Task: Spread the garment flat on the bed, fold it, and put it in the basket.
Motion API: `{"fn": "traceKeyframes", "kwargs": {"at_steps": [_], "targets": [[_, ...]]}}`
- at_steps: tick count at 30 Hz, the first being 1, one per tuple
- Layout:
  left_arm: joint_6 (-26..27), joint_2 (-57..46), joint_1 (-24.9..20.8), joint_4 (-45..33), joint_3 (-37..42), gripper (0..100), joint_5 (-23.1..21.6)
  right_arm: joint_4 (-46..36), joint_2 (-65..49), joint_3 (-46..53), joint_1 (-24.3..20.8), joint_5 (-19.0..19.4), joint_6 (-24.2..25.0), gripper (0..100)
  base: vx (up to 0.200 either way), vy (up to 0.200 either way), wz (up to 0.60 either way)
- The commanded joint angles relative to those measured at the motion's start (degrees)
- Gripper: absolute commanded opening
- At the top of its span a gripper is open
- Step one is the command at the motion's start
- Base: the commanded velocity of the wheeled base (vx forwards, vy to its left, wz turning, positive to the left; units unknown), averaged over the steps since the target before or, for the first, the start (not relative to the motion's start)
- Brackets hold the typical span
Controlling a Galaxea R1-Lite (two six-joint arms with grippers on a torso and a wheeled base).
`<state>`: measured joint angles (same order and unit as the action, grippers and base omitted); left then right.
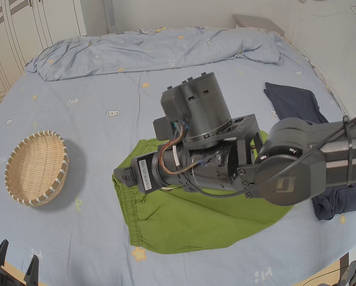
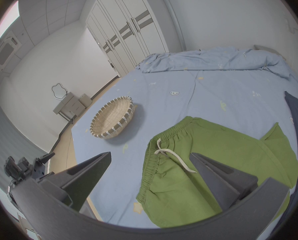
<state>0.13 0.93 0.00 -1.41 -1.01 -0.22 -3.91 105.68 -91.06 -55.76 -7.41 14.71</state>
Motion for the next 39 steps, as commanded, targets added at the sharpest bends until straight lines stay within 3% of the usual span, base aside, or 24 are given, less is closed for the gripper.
{"fn": "traceKeyframes", "kwargs": {"at_steps": [1,6,7,8,9,11,13,14,15,16,18,19,20,25,29,34,39], "targets": [[-0.05,-0.93,0.0,0.01,0.4,100,0.04,-0.04,1.55,0.62,0.48,-0.94,0.32,100,0.0,0.0,0.0],[-0.66,-0.93,0.0,0.54,-1.1,100,-0.48,-0.04,0.76,2.65,2.23,-0.94,0.49,100,0.0,0.0,0.0],[-11.82,1.97,-0.7,-0.08,-15.16,100,-0.92,0.05,-2.15,5.46,3.46,-0.94,0.67,100,0.0,0.0,0.0],[-14.99,3.12,-1.14,-0.7,-17.45,100,-1.01,0.13,-2.67,6.07,3.73,-0.85,0.67,100,0.0,0.0,0.0],[-22.28,7.86,-3.08,-3.86,-23.33,100,-1.63,0.31,-4.34,7.92,4.96,-0.59,0.75,100,0.0,0.0,0.0],[-22.46,11.99,-5.89,-6.41,-25.27,100,-2.86,0.31,-5.75,9.15,6.01,-0.5,1.28,100,0.0,0.0,0.0],[-21.32,17.0,-11.69,-7.73,-25.27,100,-5.41,0.31,-8.03,10.82,7.24,-0.41,3.3,100,0.0,0.0,0.0],[-21.32,17.0,-11.69,-7.73,-25.27,100,-5.41,0.31,-8.03,10.82,7.24,-0.41,3.3,100,0.0,0.0,0.0],[-20.61,24.12,-19.86,-7.99,-25.36,100,-6.99,0.4,-10.76,13.37,9.35,-0.23,6.99,100,0.0,0.0,0.0],[-21.05,27.11,-22.68,-7.73,-25.79,100,-6.99,0.31,-11.99,14.42,10.23,-0.23,8.05,100,0.0,0.0,0.0],[-23.51,34.76,-28.04,-7.02,-26.06,100,-7.08,0.22,-15.24,18.11,12.87,0.12,9.81,100,0.0,0.0,0.0],[-24.39,36.25,-28.56,-6.67,-26.15,100,-7.16,0.31,-15.86,19.08,13.57,0.38,9.9,100,0.0,0.0,0.0],[-28.0,41.96,-29.88,-3.68,-25.88,100,-7.6,0.31,-18.93,23.21,16.56,3.02,9.72,100,0.0,0.0,0.0],[-33.18,59.72,-28.48,10.29,-25.53,100,-8.75,0.13,-26.75,31.21,24.29,15.94,9.54,100,0.0,0.0,0.0],[-30.1,72.99,-23.12,17.32,-25.44,100,-8.75,0.31,-29.22,34.11,28.07,17.08,9.63,100,0.0,0.0,0.0],[-22.02,82.39,-20.57,18.11,-24.39,100,-10.24,0.84,-32.56,36.75,30.97,16.99,11.21,100,0.0,0.0,0.0],[-20.79,83.8,-20.21,18.9,-24.74,100,-25.8,10.77,-34.4,41.76,35.02,17.17,15.08,100,0.0,0.0,0.0]]}}
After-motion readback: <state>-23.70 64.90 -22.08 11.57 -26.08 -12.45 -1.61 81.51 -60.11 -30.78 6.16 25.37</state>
